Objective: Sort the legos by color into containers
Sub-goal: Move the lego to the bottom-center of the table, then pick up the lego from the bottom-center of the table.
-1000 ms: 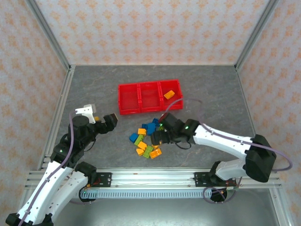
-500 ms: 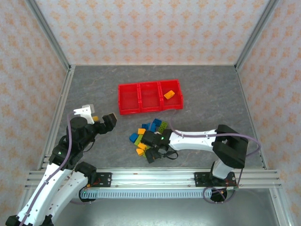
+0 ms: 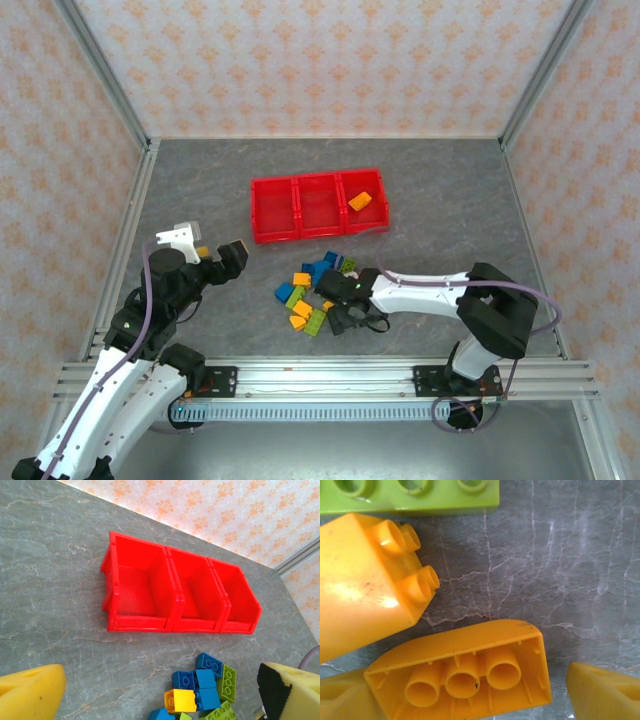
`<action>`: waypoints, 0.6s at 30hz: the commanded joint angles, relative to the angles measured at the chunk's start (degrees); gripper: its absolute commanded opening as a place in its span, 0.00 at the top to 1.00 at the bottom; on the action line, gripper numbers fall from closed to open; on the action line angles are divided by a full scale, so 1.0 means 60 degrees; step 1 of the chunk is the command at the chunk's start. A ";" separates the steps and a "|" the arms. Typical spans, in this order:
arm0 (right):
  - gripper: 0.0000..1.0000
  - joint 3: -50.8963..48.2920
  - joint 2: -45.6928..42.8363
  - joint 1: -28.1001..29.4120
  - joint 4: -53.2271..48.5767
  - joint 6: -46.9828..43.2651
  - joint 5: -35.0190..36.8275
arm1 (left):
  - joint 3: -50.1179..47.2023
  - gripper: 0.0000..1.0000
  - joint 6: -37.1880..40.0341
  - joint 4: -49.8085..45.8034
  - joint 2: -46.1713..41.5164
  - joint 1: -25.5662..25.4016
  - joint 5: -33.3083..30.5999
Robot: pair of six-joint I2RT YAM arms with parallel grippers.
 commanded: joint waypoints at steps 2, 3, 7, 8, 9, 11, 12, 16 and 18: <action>0.11 0.0341 -0.0125 0.0015 -0.0430 -0.0661 0.0529 | -0.0094 0.01 0.0125 0.0212 -0.0119 -0.0092 -0.0196; 0.09 0.0431 -0.0071 0.0006 -0.0515 -0.0806 0.0626 | -0.0101 0.01 0.0129 0.0215 -0.0119 -0.0092 -0.0197; 0.08 0.0677 0.0381 0.0015 -0.0614 -0.1230 0.0760 | -0.0085 0.01 0.0124 0.0183 -0.0134 -0.0092 -0.0223; 0.08 0.0741 0.0505 0.0004 -0.0616 -0.1283 0.0774 | -0.0079 0.01 0.0131 0.0168 -0.0140 -0.0092 -0.0226; 0.09 0.0775 0.0605 0.0002 -0.0604 -0.1332 0.0778 | -0.0092 0.01 0.0127 0.0160 -0.0152 -0.0092 -0.0227; 0.11 0.0862 0.0773 0.0001 -0.0520 -0.1402 0.0793 | -0.0079 0.01 0.0137 0.0162 -0.0176 -0.0099 -0.0241; 0.12 0.0881 0.0820 0.0009 -0.0477 -0.1429 0.0773 | -0.0092 0.01 0.0137 0.0172 -0.0177 -0.0092 -0.0233; 0.19 0.0896 0.0996 0.0006 -0.0319 -0.1566 0.0607 | -0.0099 0.01 0.0140 0.0176 -0.0163 -0.0092 -0.0241; 0.22 0.0886 0.1074 0.0005 -0.0299 -0.1592 0.0588 | -0.0082 0.01 0.0151 0.0183 -0.0148 -0.0087 -0.0216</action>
